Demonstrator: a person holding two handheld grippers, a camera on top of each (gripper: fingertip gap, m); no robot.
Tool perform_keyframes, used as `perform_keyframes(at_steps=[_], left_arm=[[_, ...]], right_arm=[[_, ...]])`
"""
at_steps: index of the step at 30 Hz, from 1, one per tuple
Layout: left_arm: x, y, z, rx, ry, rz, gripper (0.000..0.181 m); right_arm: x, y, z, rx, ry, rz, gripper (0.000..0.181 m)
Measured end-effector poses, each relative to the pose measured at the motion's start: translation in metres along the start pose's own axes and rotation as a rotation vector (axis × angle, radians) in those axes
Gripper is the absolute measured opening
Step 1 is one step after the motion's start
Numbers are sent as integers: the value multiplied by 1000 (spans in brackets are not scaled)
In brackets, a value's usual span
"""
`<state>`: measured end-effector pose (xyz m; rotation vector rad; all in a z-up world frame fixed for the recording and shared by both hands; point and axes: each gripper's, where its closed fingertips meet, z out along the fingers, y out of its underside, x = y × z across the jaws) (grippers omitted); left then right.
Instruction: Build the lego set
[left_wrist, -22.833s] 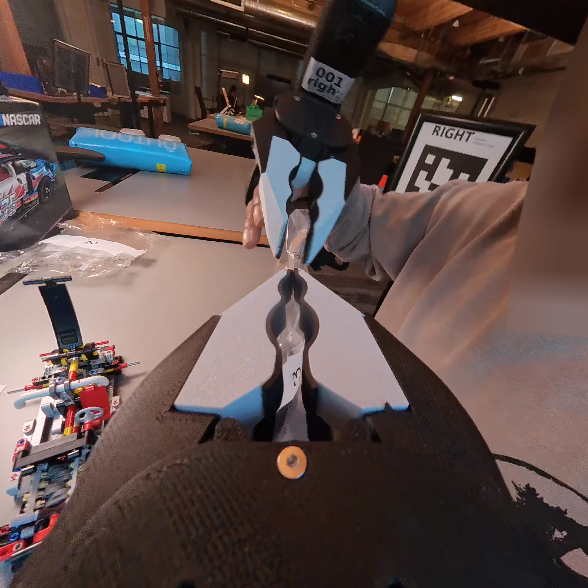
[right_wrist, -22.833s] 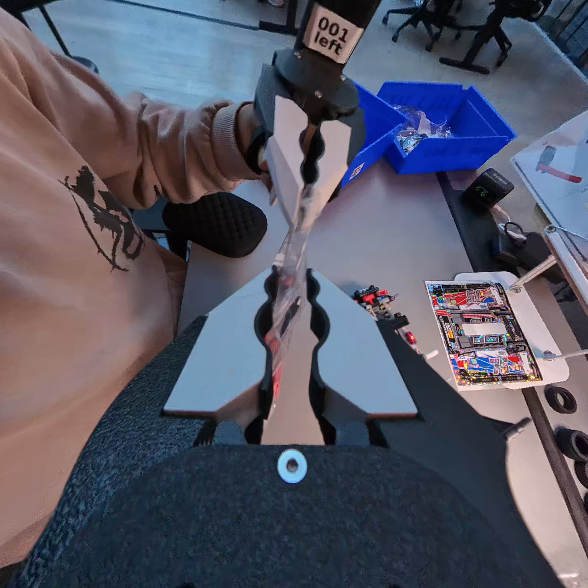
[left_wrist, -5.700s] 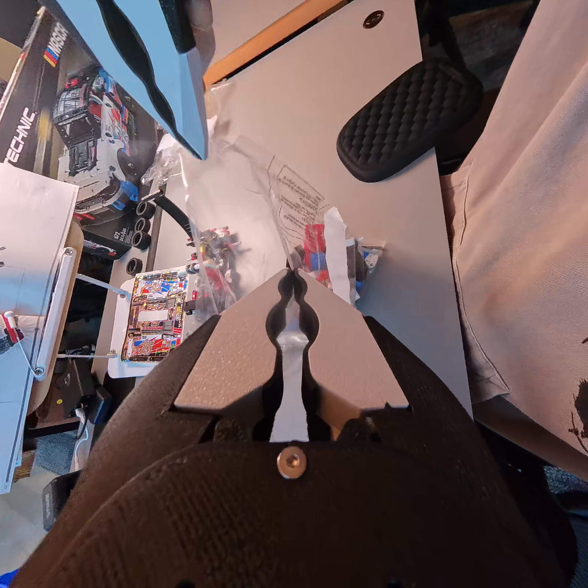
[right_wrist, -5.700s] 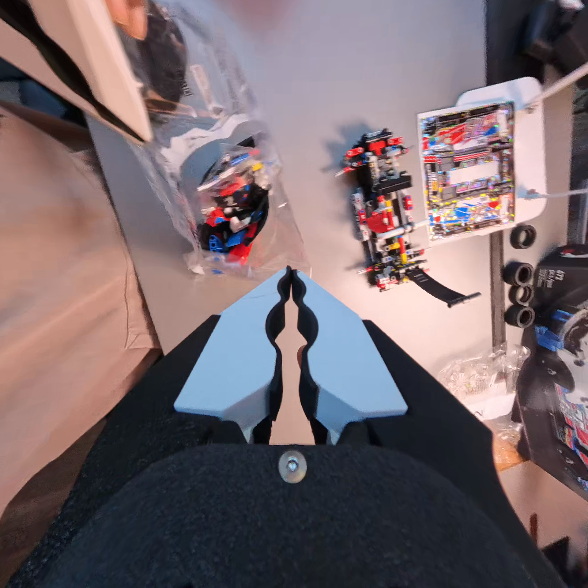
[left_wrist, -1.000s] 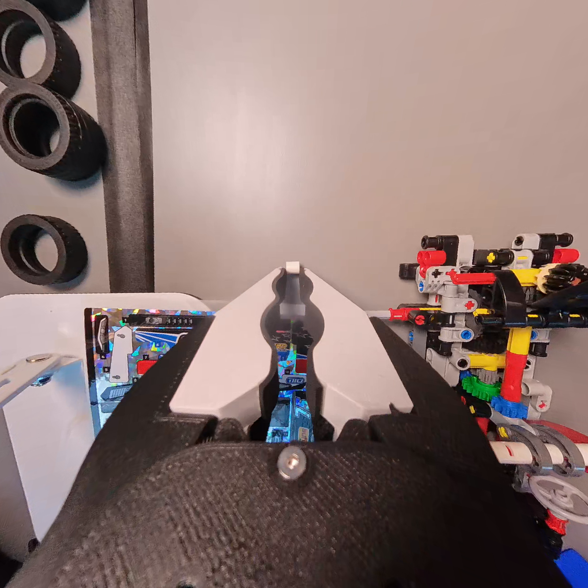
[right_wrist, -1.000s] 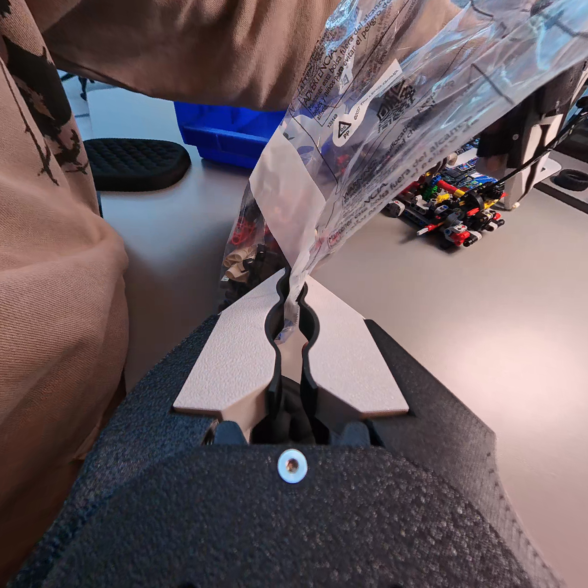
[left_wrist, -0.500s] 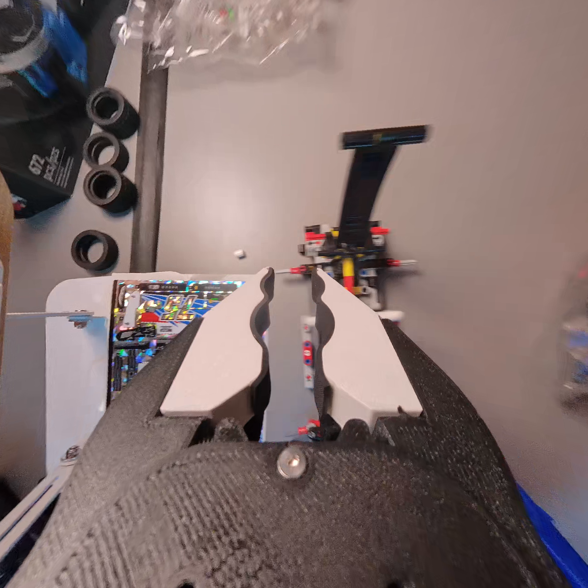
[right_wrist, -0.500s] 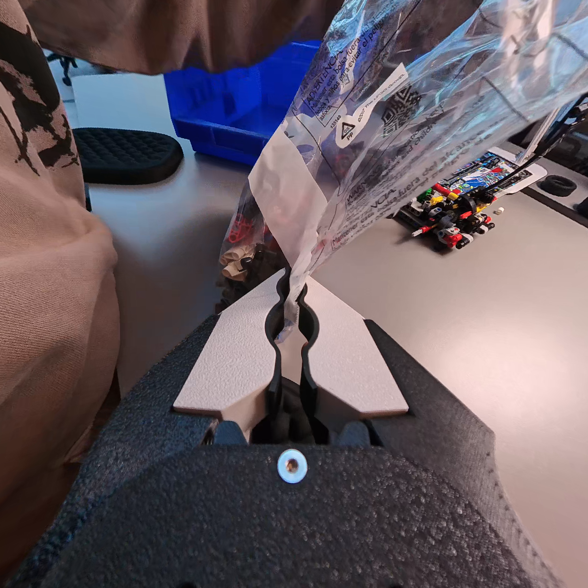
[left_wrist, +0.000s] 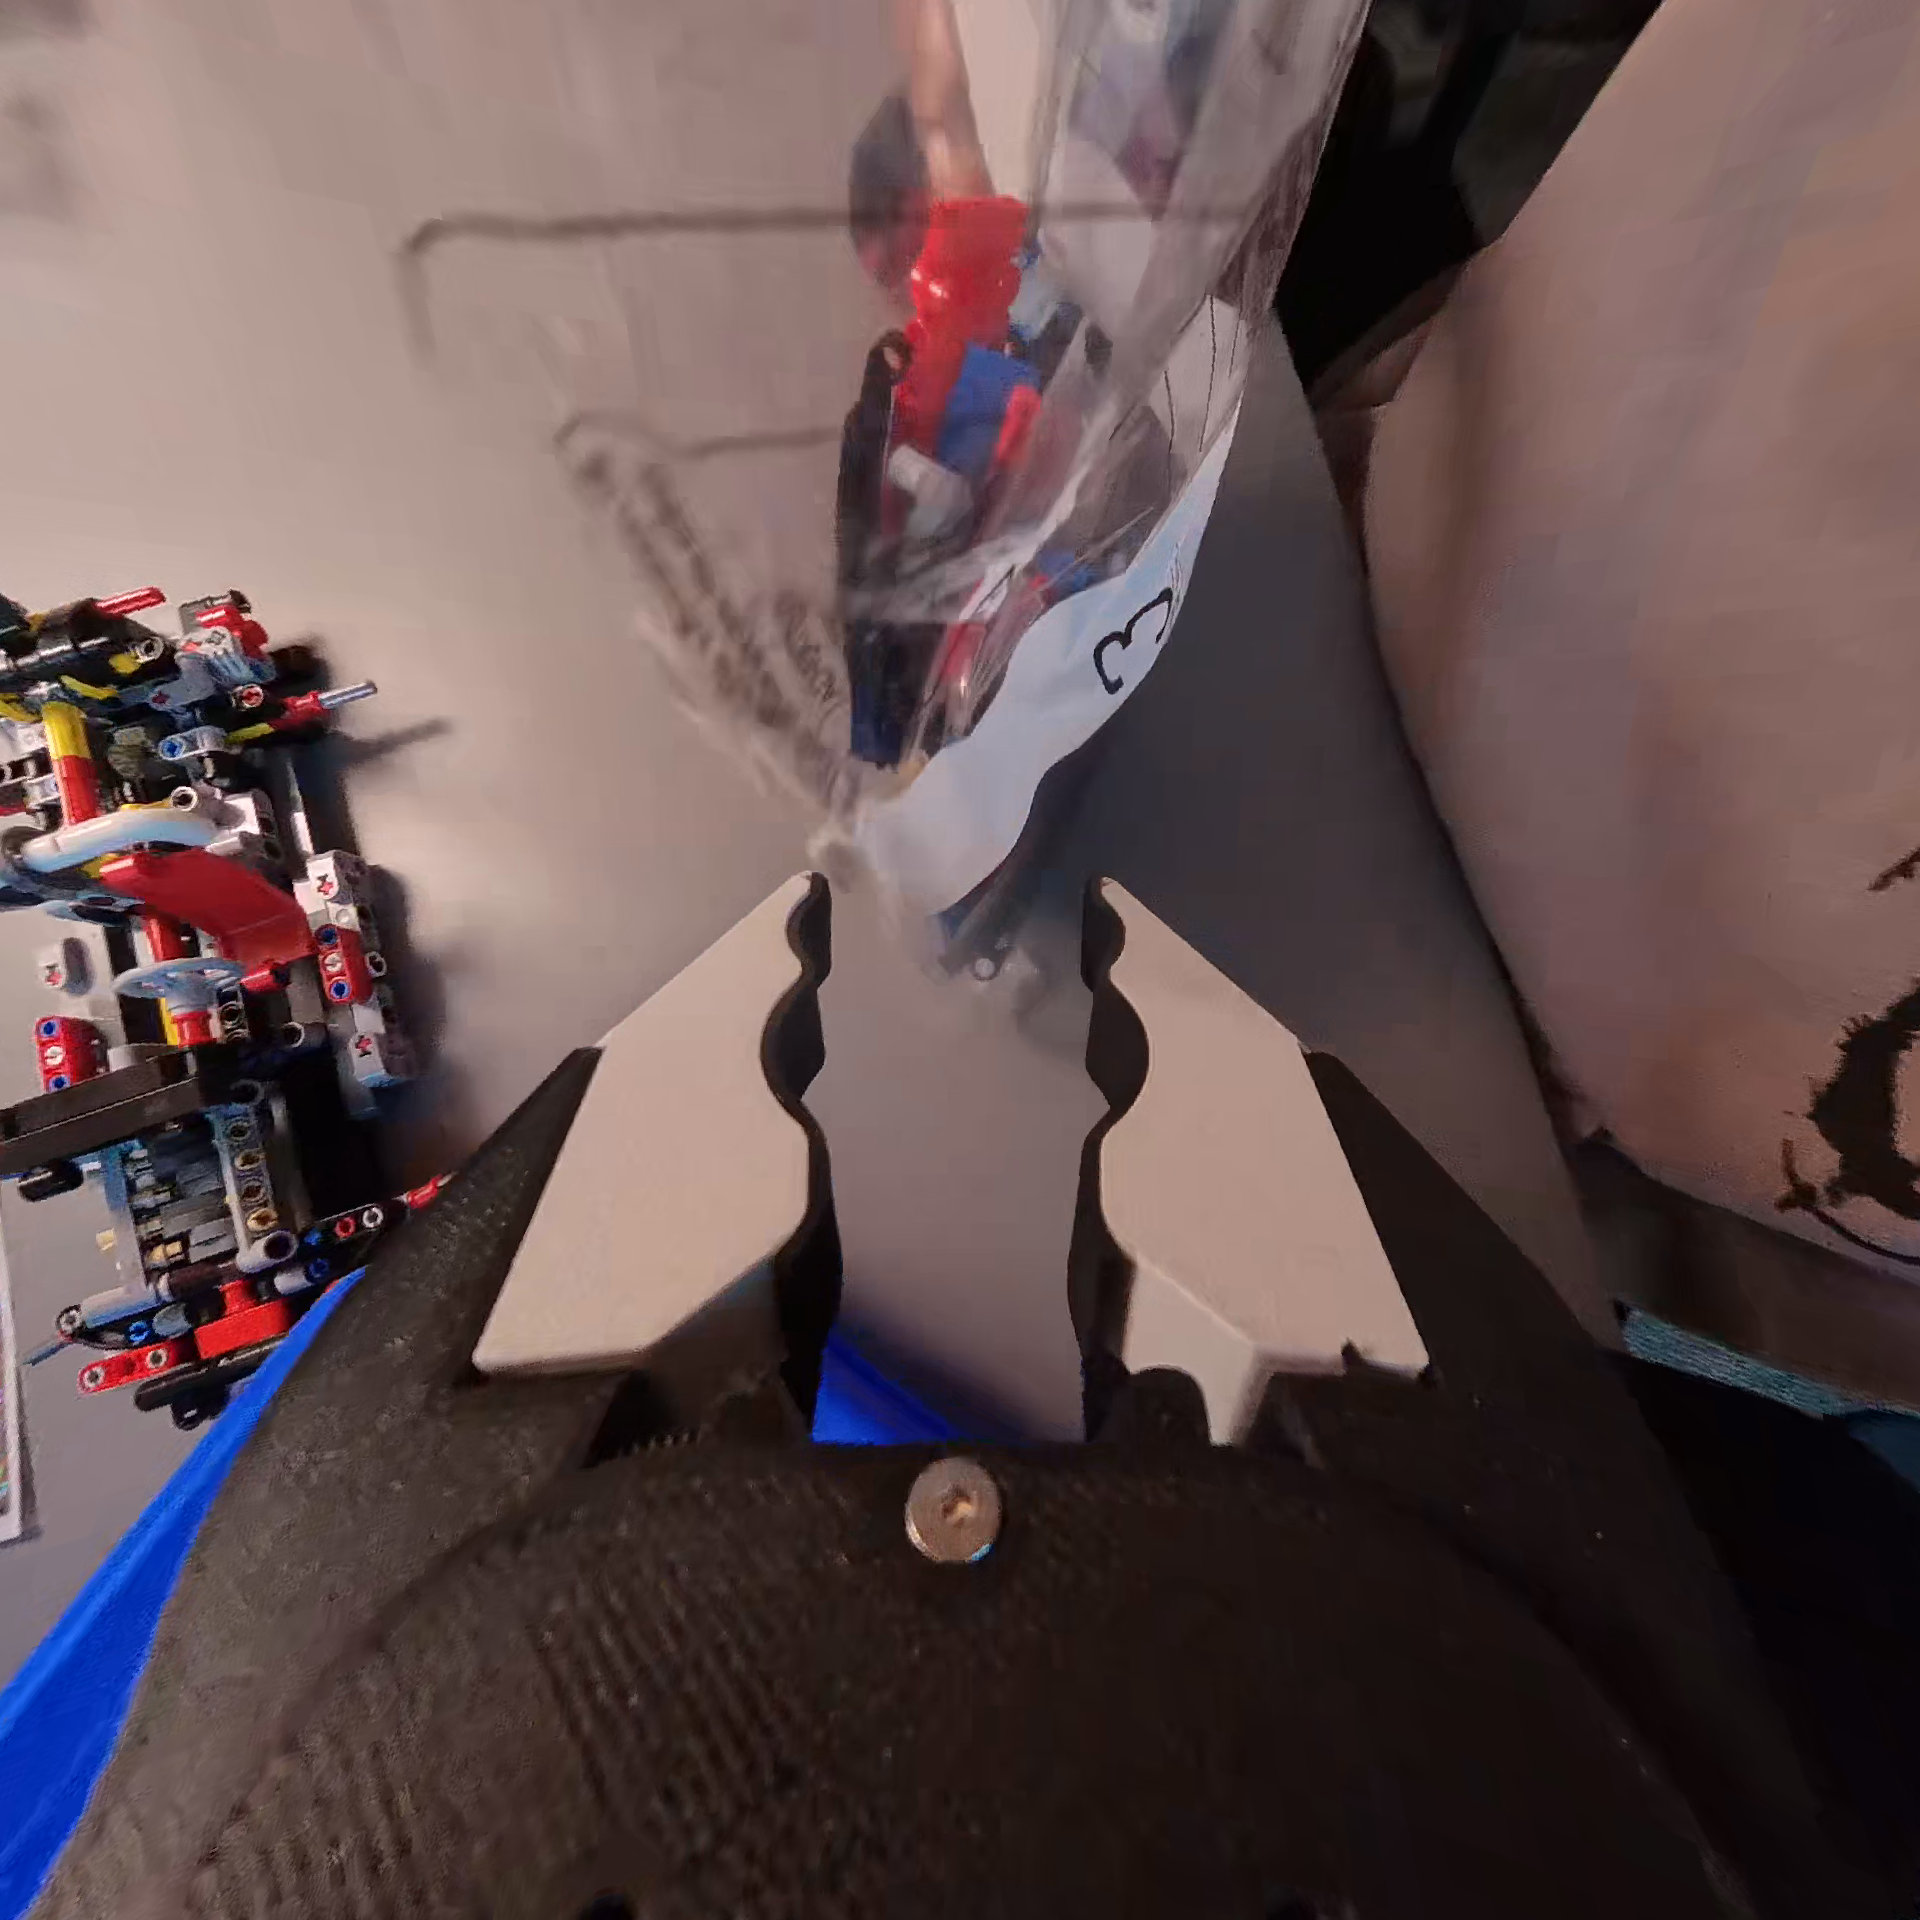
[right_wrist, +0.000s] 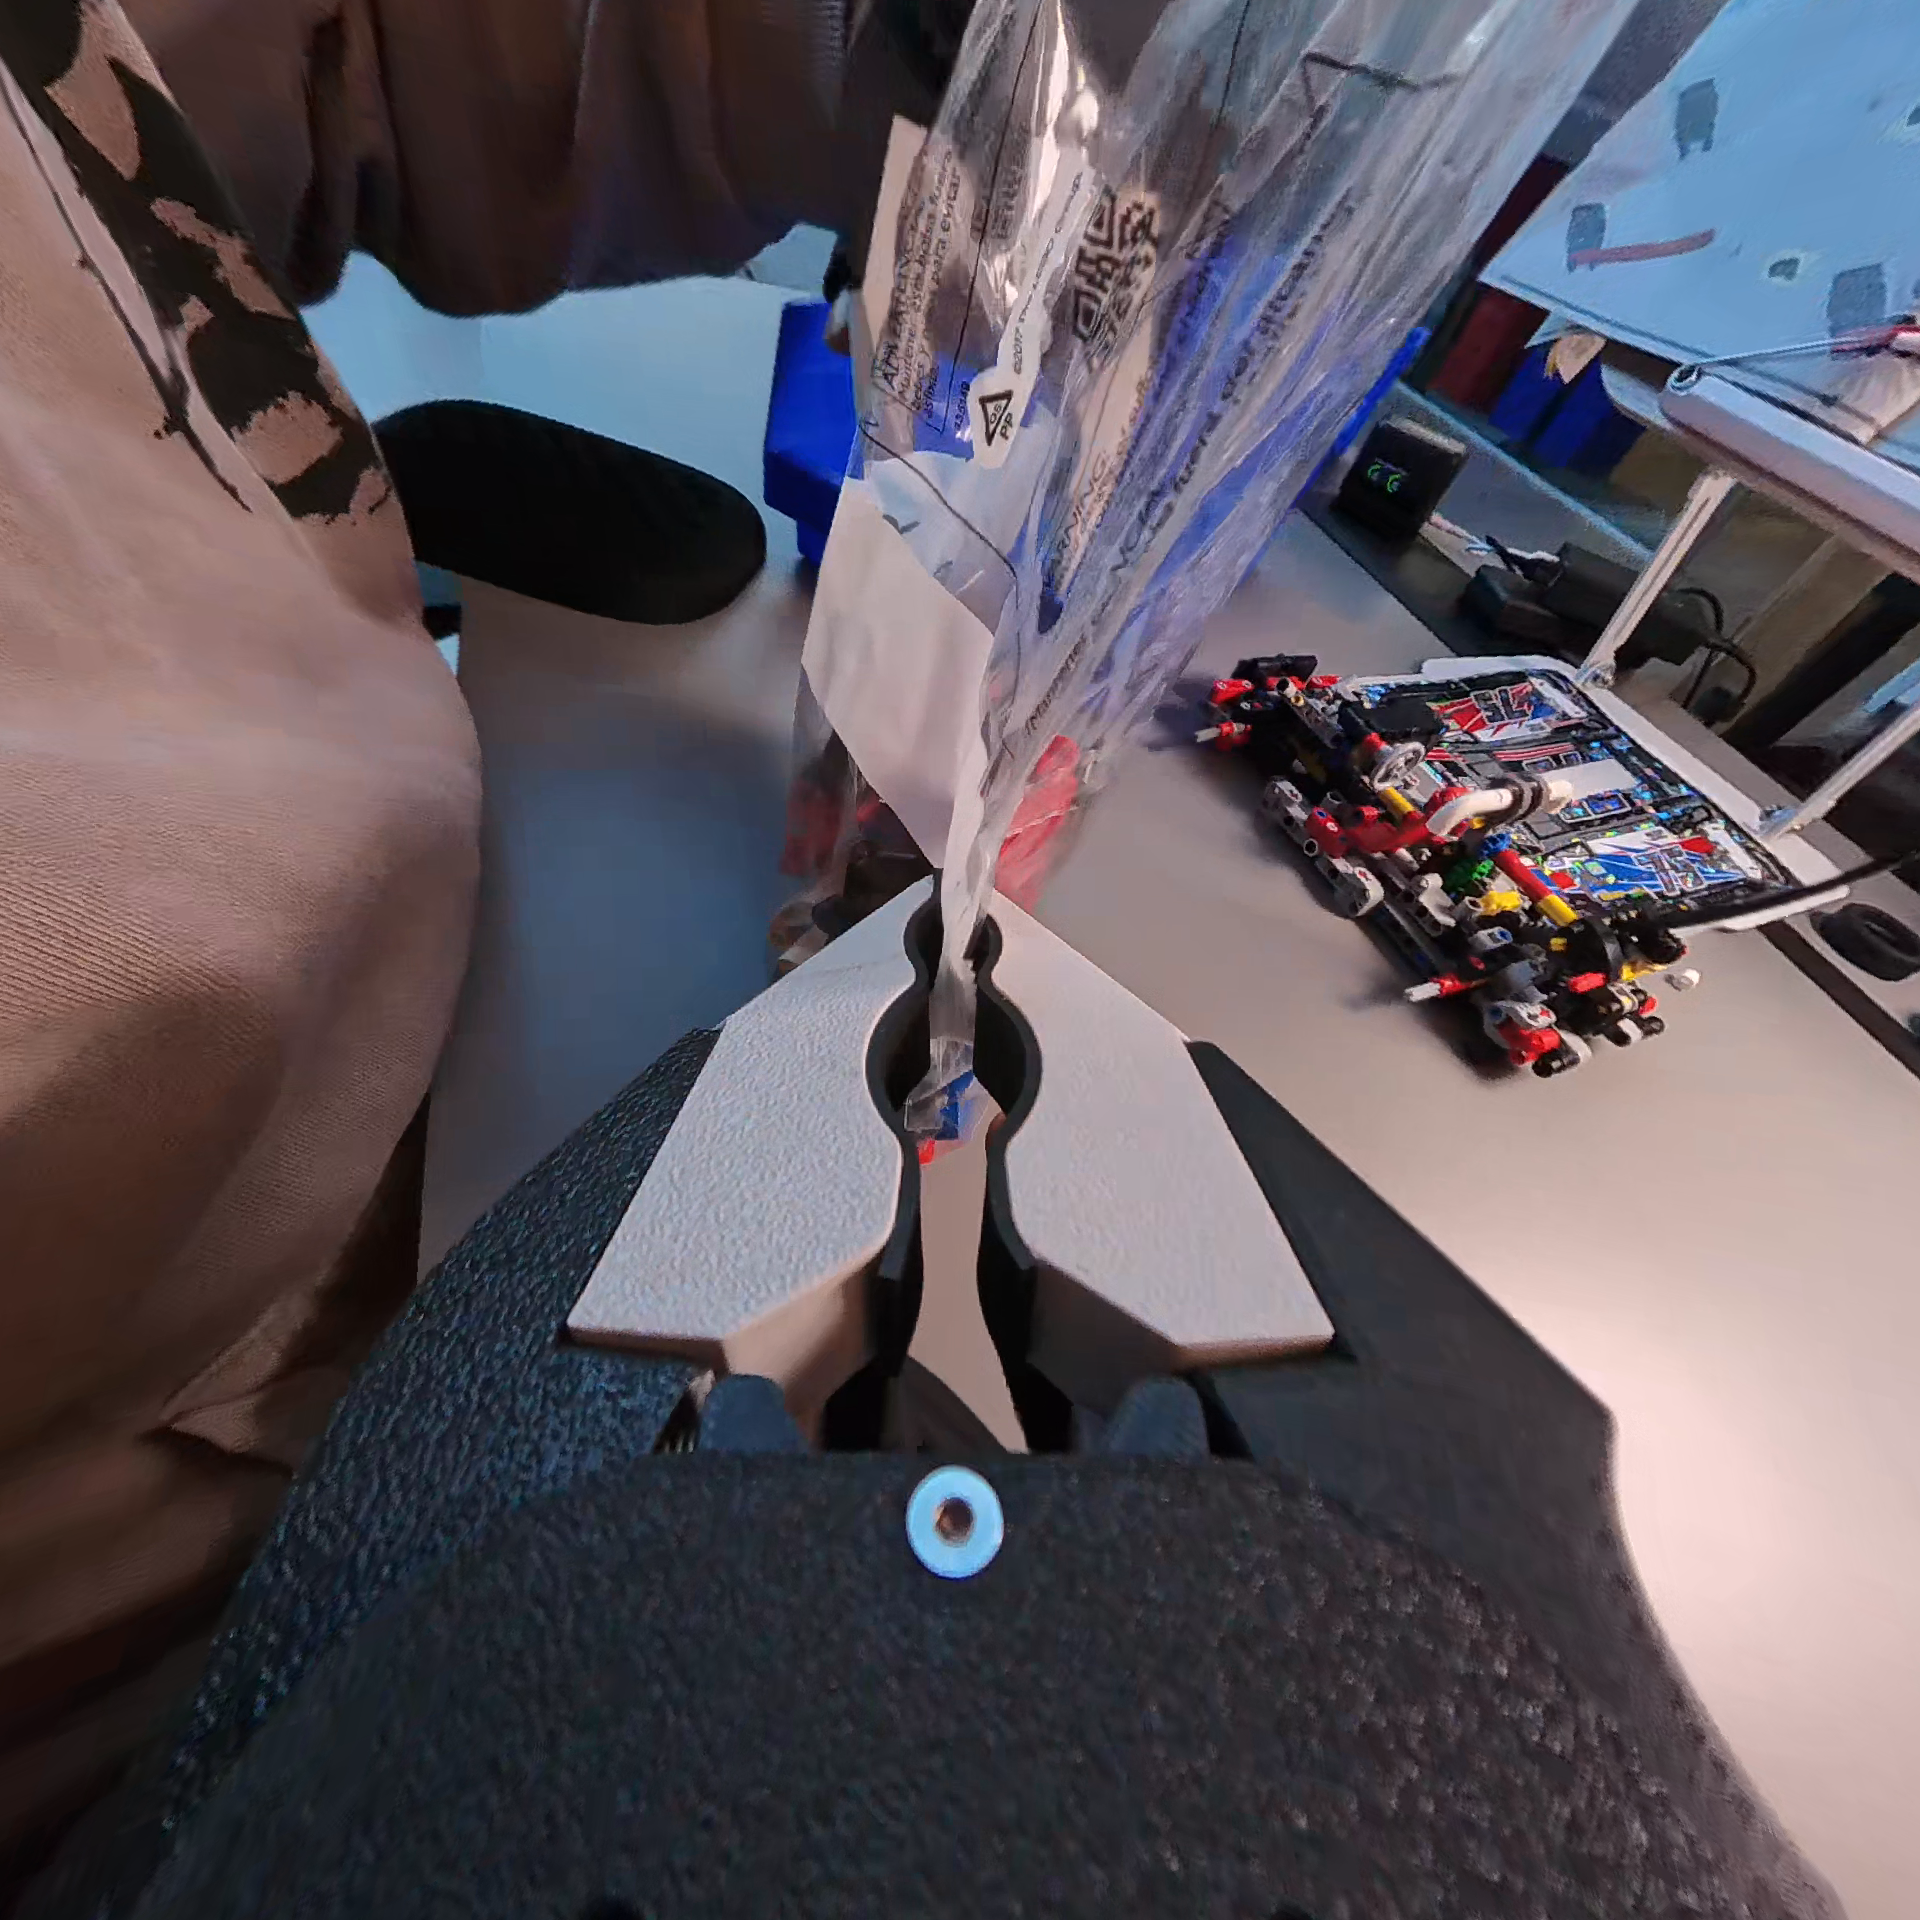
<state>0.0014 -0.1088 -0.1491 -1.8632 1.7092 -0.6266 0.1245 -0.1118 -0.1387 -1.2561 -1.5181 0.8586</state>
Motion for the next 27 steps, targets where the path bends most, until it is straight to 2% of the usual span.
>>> perform_keyframes(at_steps=[1,3,6,9,12,16,19,22,24,27], left_arm=[[4,-2,4,1,-33,14,43],[5,-6,4,15,-114,34,24],[8,-12,-14,119,-164,-25,11],[16,-24,-54,305,-186,-116,6],[28,-30,-105,491,-220,-199,3],[36,-10,-165,656,-325,-361,0],[29,32,-188,647,-439,-555,0],[15,86,-192,601,-505,-764,0],[6,113,-188,595,-516,-862,0],[-3,130,-184,620,-520,-909,0]], right_arm=[[-1,-4,2,8,-16,2,0],[-1,-16,5,28,-45,13,0],[4,-42,7,84,-66,22,0],[11,-78,11,130,-80,16,0],[24,-121,25,183,-123,104,0],[38,-157,74,187,-251,357,0],[48,-148,133,84,-322,528,0],[50,-117,192,-43,-367,705,0],[55,-89,222,-128,-314,728,0],[56,-58,247,-212,-241,685,2]])
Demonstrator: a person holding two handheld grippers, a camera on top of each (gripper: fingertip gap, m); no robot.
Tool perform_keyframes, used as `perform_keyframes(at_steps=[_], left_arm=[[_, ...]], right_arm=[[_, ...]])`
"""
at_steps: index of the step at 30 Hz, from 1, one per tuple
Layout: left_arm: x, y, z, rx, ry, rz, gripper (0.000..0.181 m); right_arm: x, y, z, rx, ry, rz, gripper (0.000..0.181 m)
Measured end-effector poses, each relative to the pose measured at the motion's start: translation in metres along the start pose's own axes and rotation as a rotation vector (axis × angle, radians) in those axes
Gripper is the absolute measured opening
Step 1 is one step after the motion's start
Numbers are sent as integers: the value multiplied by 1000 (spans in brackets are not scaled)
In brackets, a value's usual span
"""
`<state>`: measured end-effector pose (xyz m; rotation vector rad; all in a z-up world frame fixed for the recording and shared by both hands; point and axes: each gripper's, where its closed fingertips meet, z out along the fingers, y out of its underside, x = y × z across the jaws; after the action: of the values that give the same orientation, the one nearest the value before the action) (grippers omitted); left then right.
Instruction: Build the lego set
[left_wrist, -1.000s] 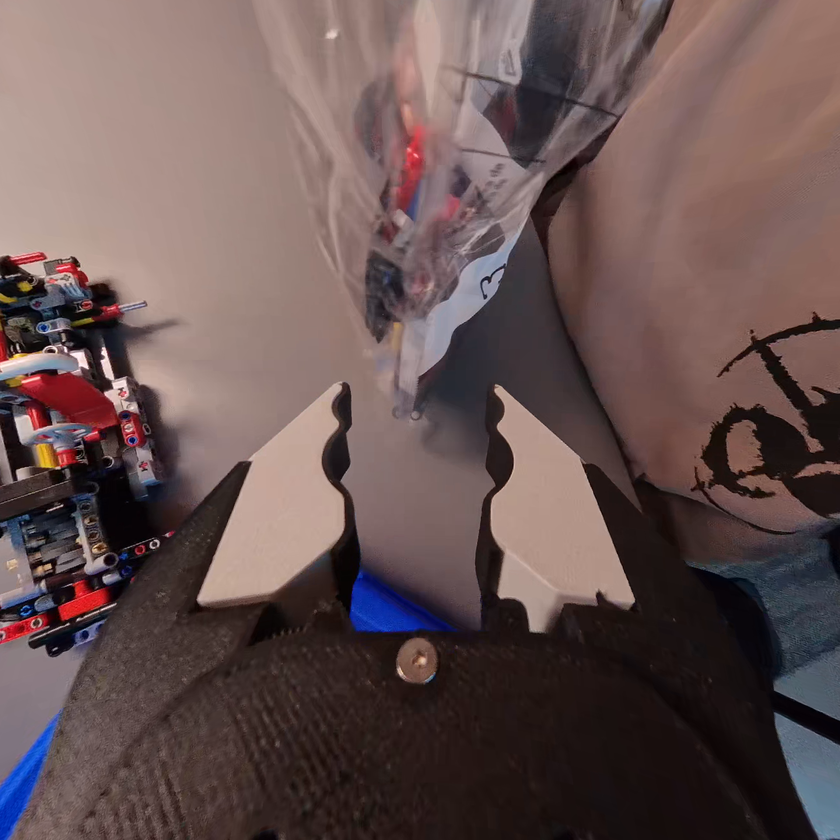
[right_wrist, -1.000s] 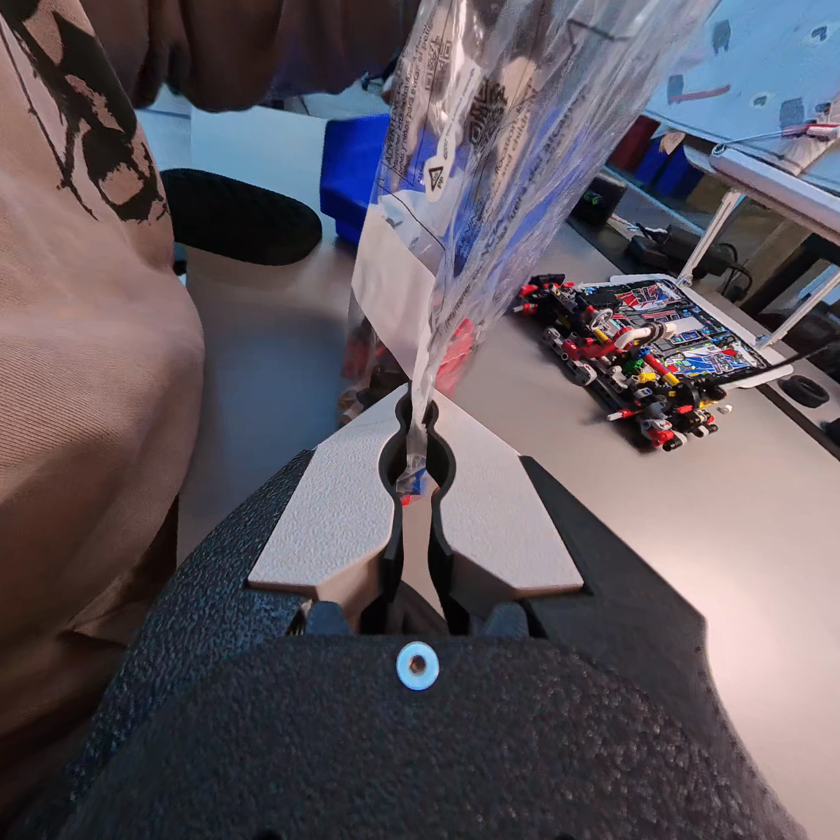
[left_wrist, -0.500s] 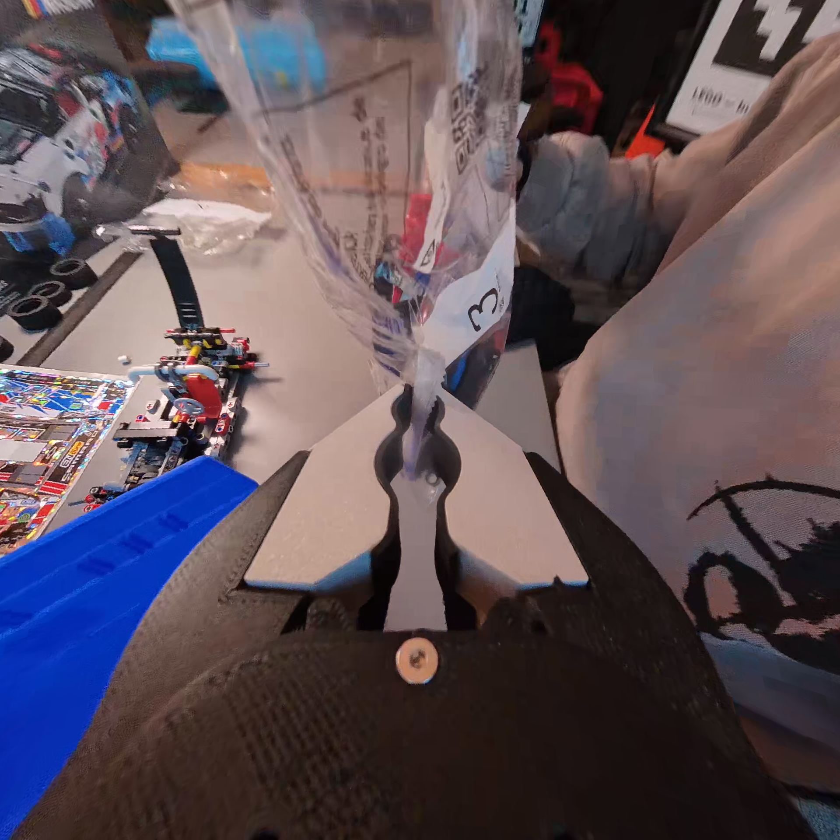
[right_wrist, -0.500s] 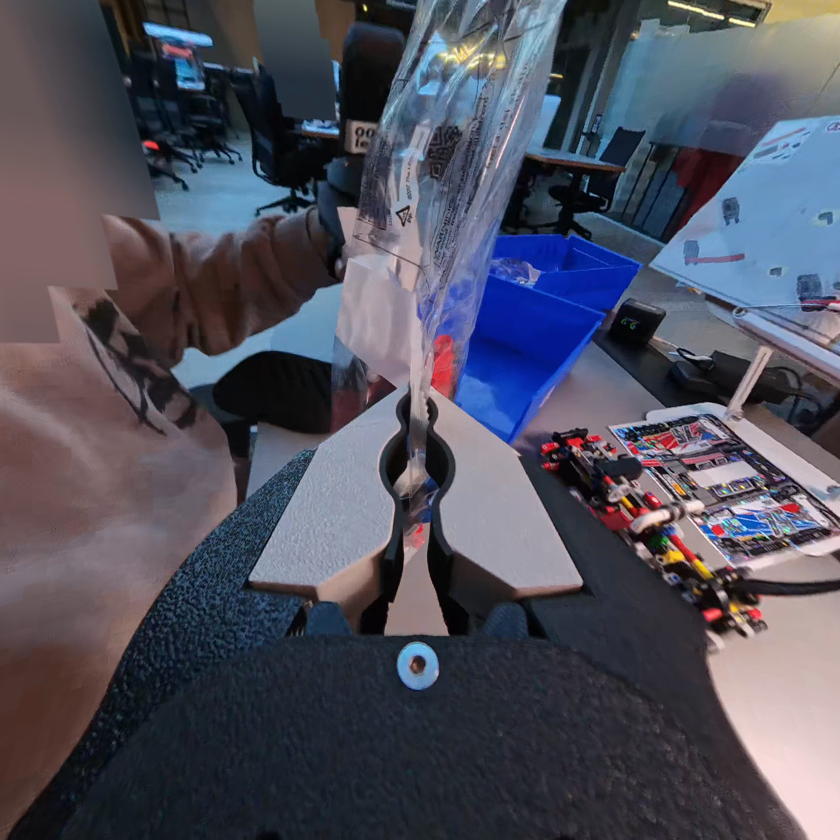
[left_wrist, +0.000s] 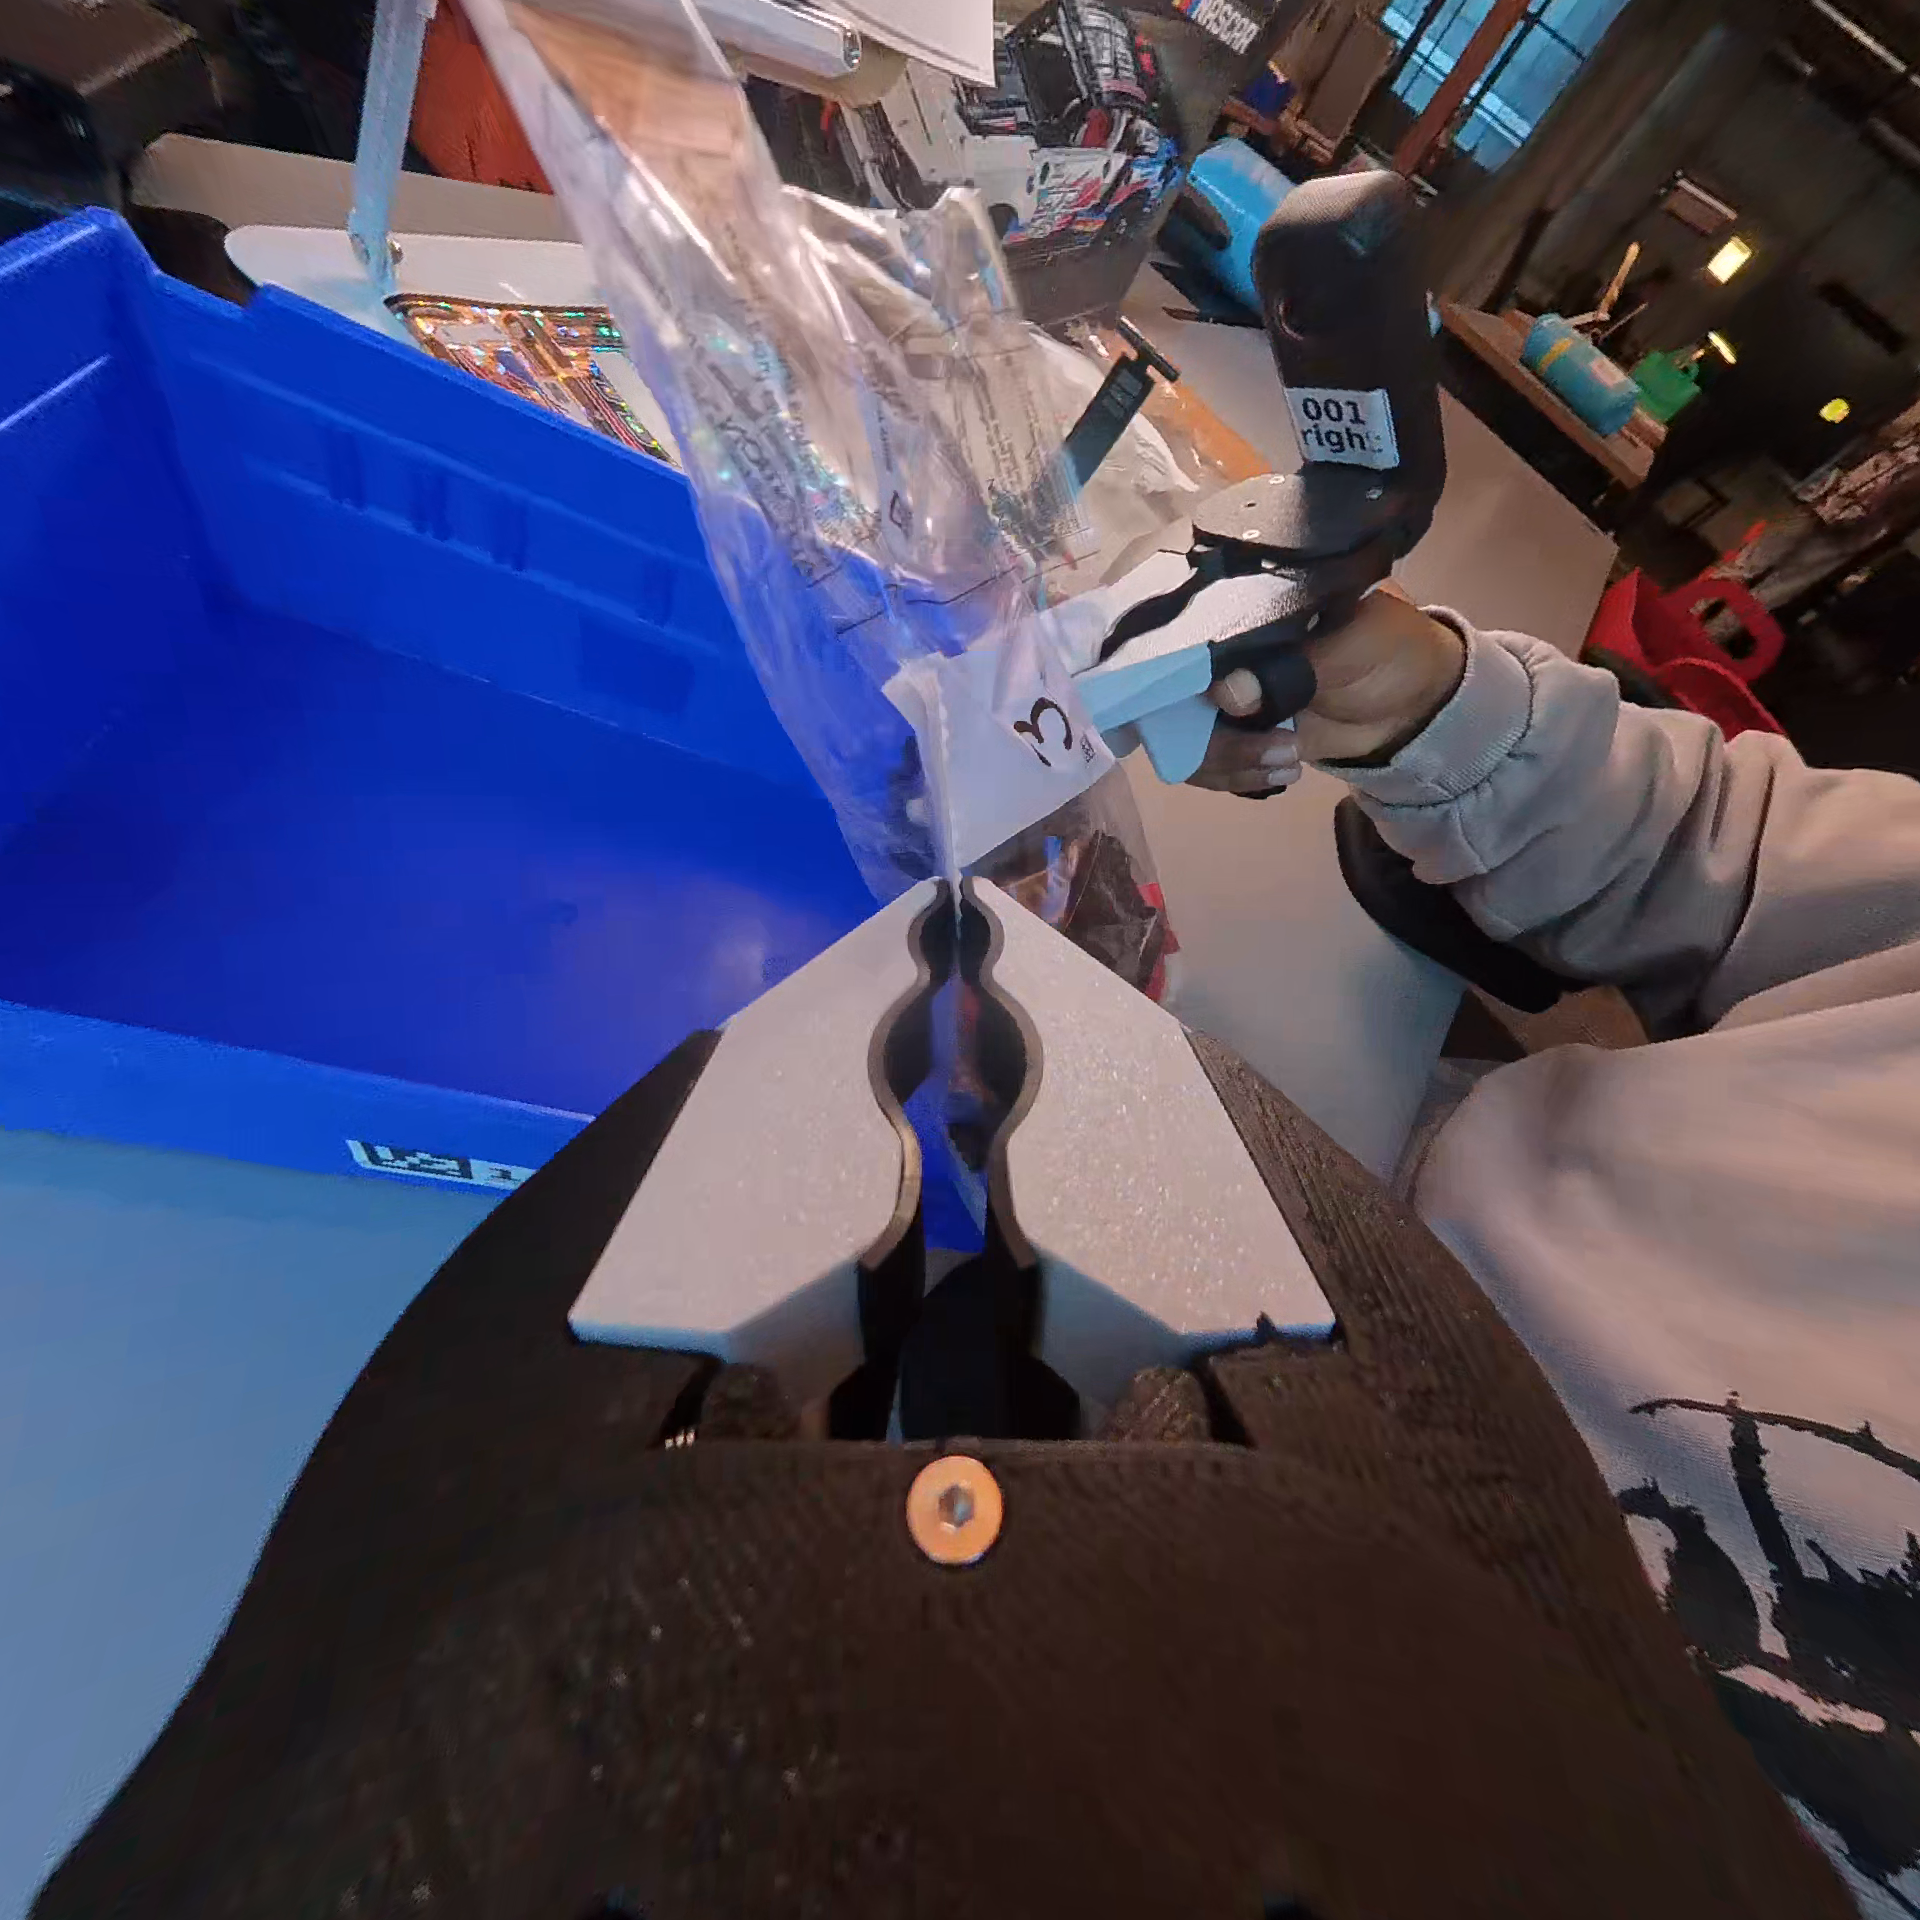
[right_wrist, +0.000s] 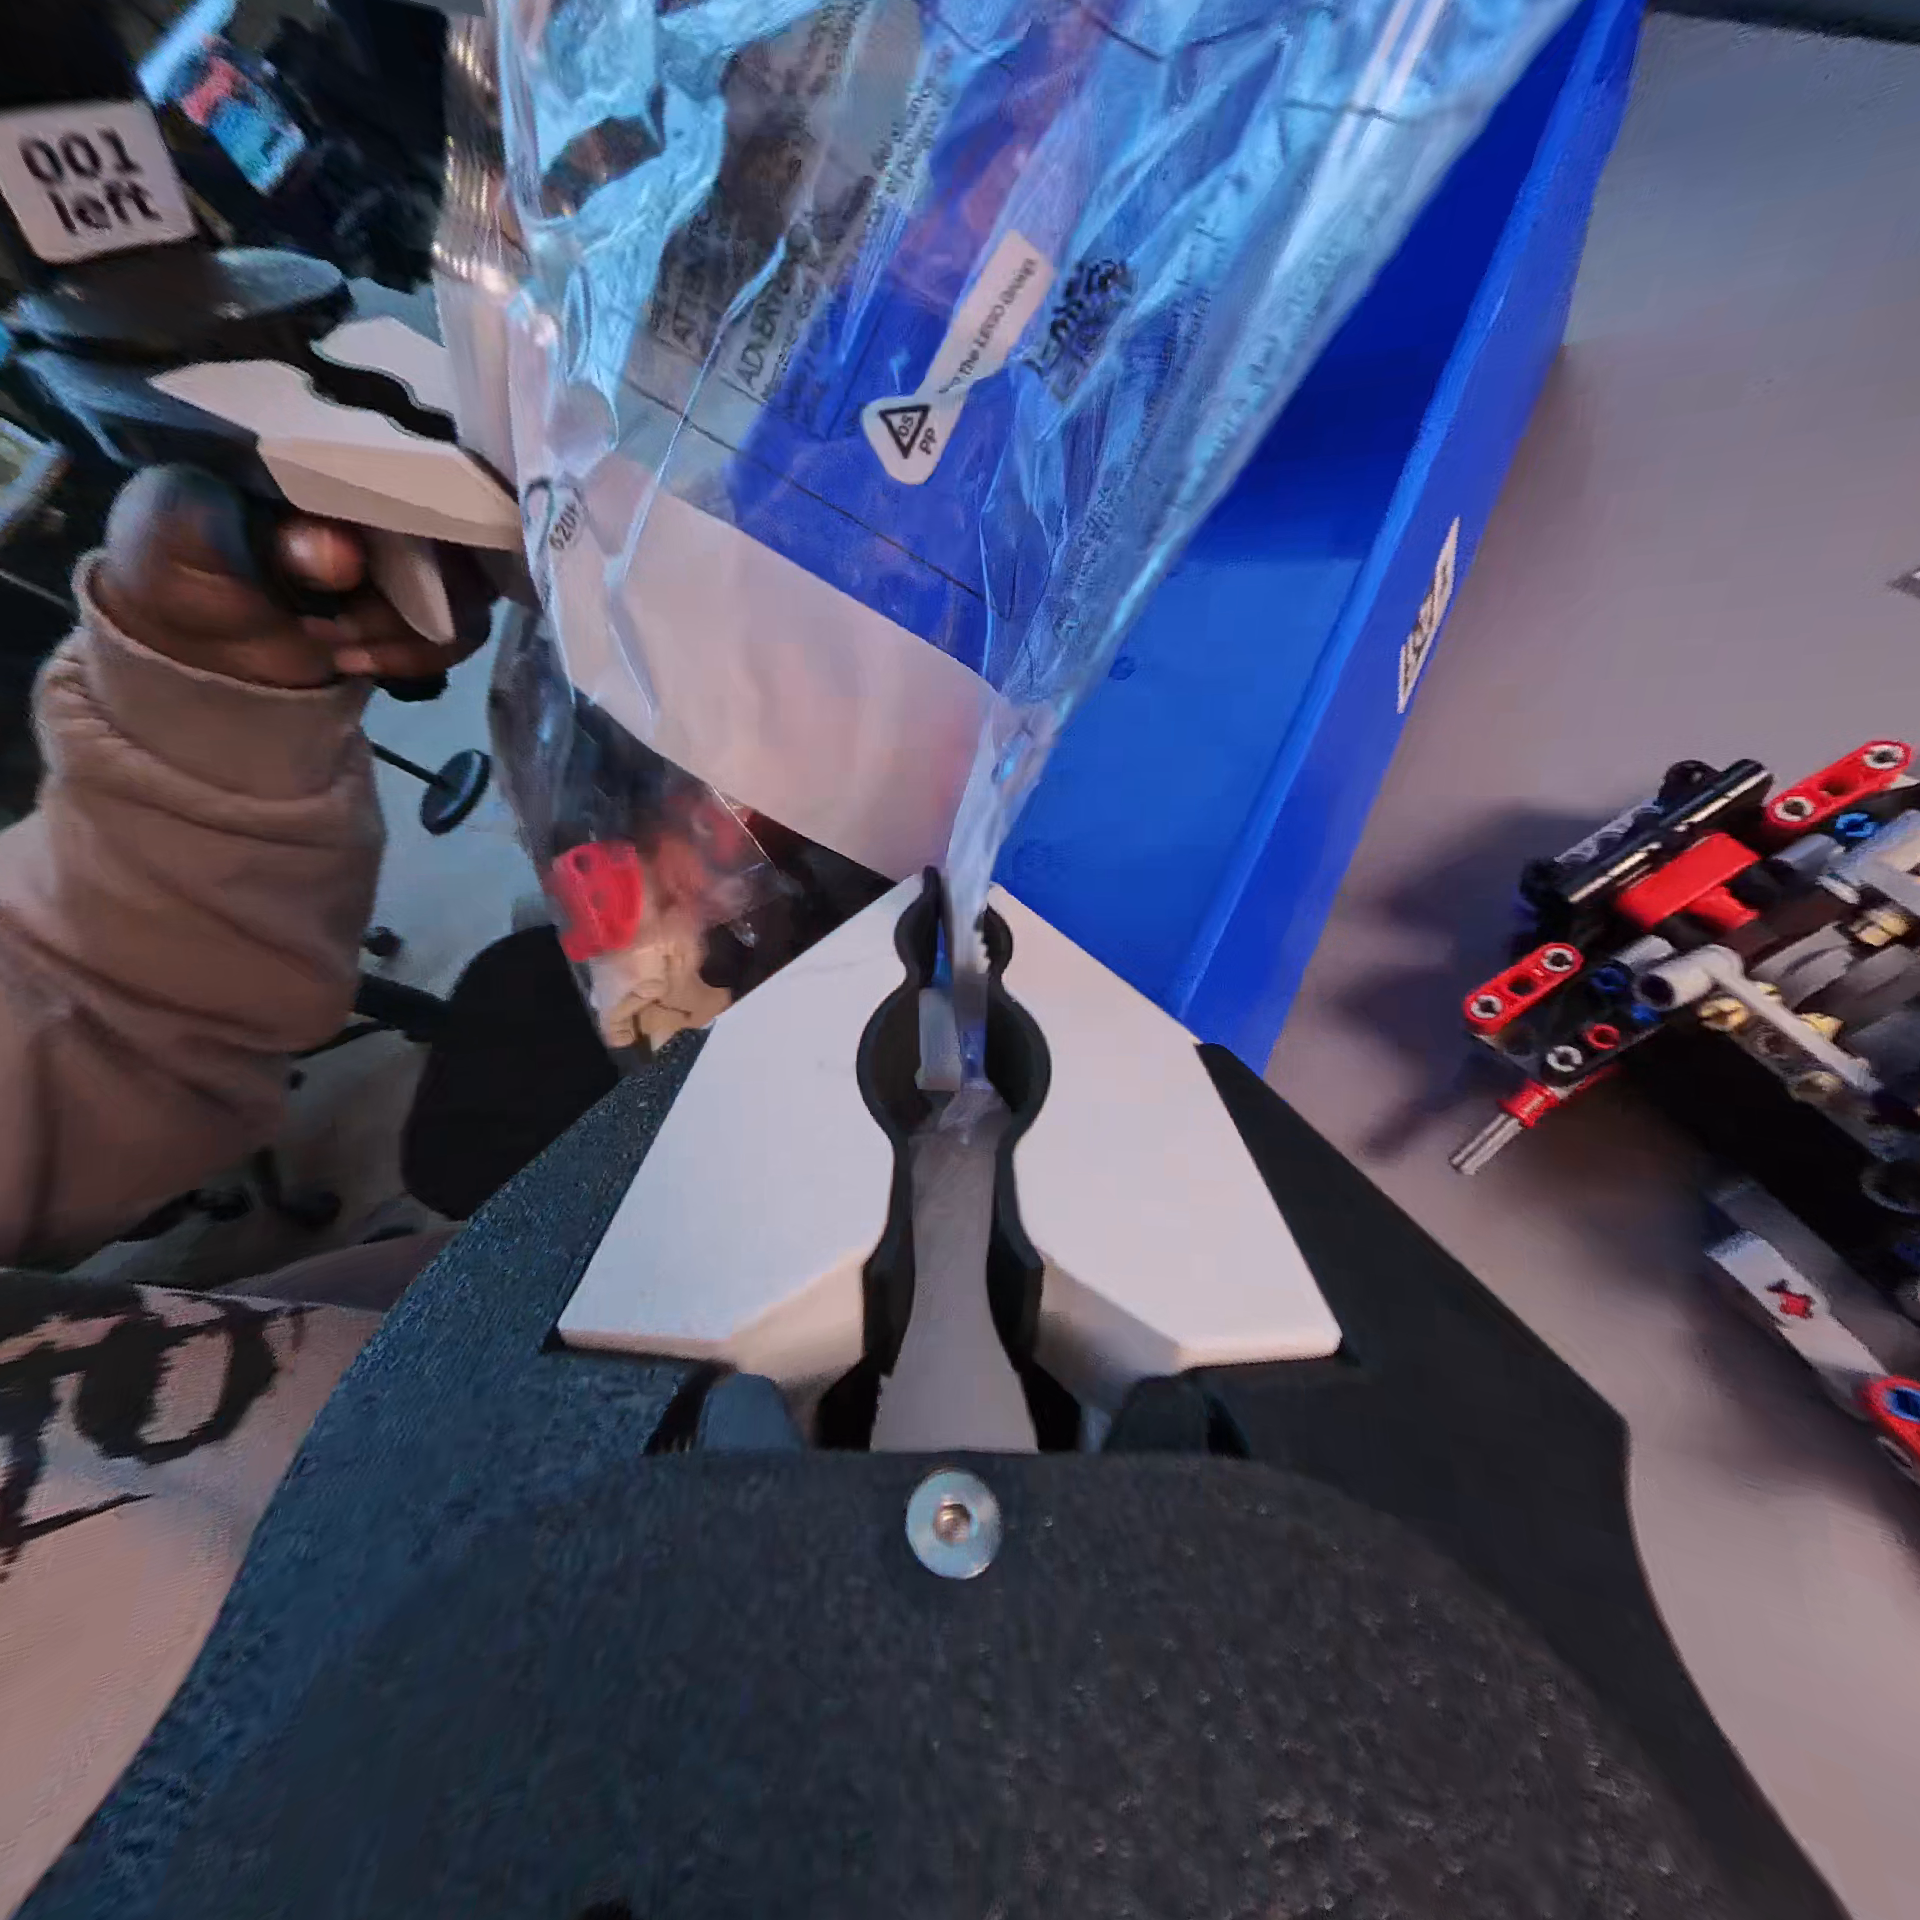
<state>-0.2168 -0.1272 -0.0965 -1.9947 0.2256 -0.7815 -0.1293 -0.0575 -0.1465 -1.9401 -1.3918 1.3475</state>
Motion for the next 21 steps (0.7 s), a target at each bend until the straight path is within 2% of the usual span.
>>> perform_keyframes(at_steps=[3,5,8,10,13,16,18,21], left_arm=[[-6,0,1,35,17,-17,0],[-11,1,2,56,9,-22,0],[-22,1,-1,111,-5,-59,0],[-27,0,-5,159,-9,-95,0],[-38,6,-5,187,-50,-118,0],[-37,8,-5,222,-14,-167,0],[-39,11,-6,218,-42,-154,2],[-36,15,-18,185,-133,26,28]], right_arm=[[5,0,-10,33,74,-212,18],[2,3,-29,77,119,-448,37],[-20,28,-50,117,128,-821,49],[-32,52,-48,103,146,-1015,52],[-26,76,-22,26,275,-1234,61],[-13,67,-3,55,403,-1343,50],[-2,52,-1,89,487,-1373,18],[-9,44,-10,122,414,-1334,7]])
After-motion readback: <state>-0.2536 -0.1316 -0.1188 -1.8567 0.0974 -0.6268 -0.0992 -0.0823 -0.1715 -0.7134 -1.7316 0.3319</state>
